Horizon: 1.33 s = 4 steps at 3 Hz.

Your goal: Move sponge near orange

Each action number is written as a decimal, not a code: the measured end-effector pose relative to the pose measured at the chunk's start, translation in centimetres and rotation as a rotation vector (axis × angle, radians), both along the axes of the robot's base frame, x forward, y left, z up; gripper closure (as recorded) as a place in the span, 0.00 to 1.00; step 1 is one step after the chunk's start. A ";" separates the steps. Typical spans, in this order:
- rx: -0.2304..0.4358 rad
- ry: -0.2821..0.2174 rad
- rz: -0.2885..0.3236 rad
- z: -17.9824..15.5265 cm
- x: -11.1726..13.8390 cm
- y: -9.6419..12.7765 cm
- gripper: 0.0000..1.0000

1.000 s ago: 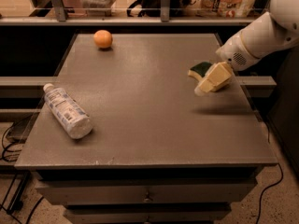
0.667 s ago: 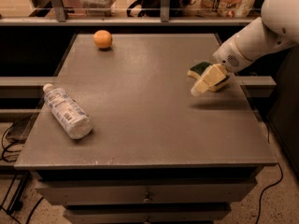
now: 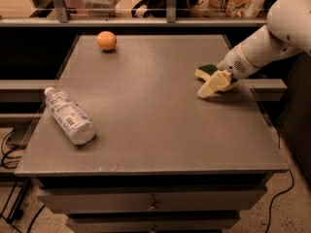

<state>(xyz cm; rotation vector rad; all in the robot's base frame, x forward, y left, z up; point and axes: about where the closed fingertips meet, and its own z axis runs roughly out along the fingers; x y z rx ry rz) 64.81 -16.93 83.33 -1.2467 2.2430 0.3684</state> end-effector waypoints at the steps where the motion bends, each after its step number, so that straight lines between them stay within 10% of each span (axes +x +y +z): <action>1: 0.008 0.007 -0.009 -0.3 0.2 -0.3 0.64; 3: 0.008 0.006 -0.009 0.1 0.2 -0.3 1.00; 4: 0.010 -0.065 0.077 3.4 1.2 2.3 1.00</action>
Offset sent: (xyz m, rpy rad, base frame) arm 0.0075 0.0010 0.0346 0.0174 -0.0714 0.0174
